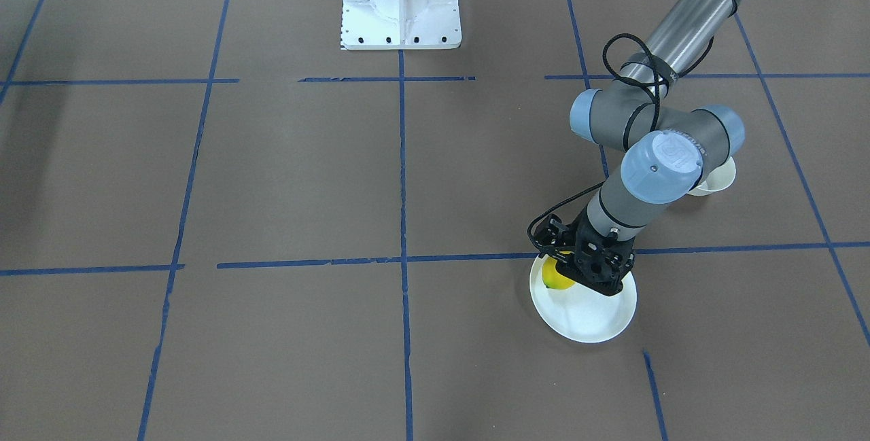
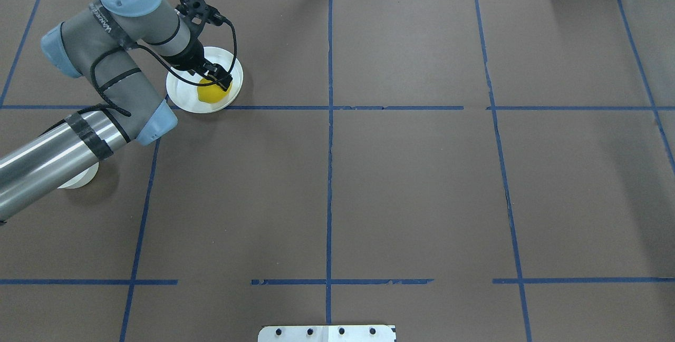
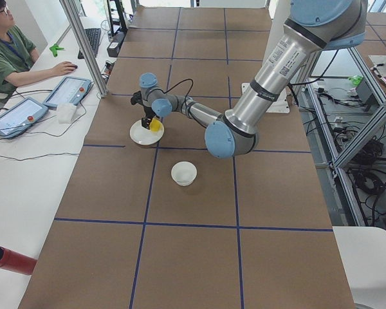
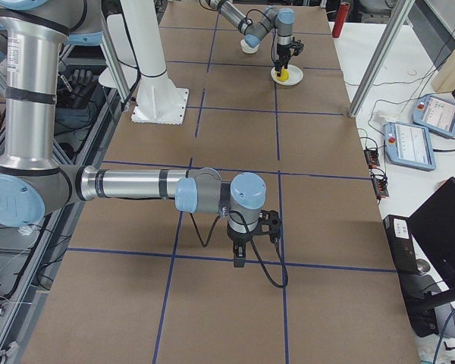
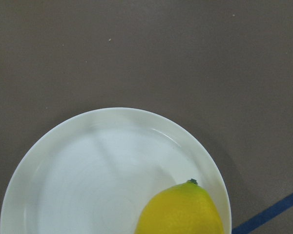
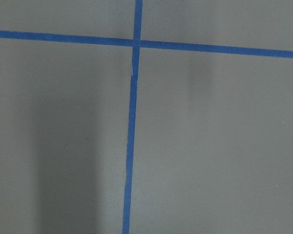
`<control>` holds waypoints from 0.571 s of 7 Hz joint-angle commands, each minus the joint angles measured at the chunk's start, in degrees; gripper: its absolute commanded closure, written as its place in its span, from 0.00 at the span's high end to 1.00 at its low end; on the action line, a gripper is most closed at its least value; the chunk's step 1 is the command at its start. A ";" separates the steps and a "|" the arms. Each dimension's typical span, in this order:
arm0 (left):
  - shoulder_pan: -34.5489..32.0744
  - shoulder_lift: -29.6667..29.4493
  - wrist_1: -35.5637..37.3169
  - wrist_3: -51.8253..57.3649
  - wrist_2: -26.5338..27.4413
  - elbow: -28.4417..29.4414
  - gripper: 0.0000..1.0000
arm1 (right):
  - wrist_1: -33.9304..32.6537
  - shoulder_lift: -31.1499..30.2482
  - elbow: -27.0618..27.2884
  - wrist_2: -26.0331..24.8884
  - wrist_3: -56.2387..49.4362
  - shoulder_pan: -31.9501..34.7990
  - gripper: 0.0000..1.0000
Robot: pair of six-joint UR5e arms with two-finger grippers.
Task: Move lemon from plate to bowl
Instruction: 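Close the left gripper around the lemon and lift it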
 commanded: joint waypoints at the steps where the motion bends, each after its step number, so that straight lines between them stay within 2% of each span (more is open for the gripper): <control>1: 0.61 0.17 0.00 -0.04 -0.07 0.12 0.98 | 0.00 0.00 0.00 0.00 0.00 0.00 1.00; 2: 0.61 0.08 -0.09 0.40 -0.07 0.21 0.76 | 0.00 0.00 0.00 0.00 0.00 0.00 1.00; 4: 0.26 0.17 0.00 1.45 -0.24 0.21 0.39 | 0.00 0.00 0.00 0.00 0.00 0.00 1.00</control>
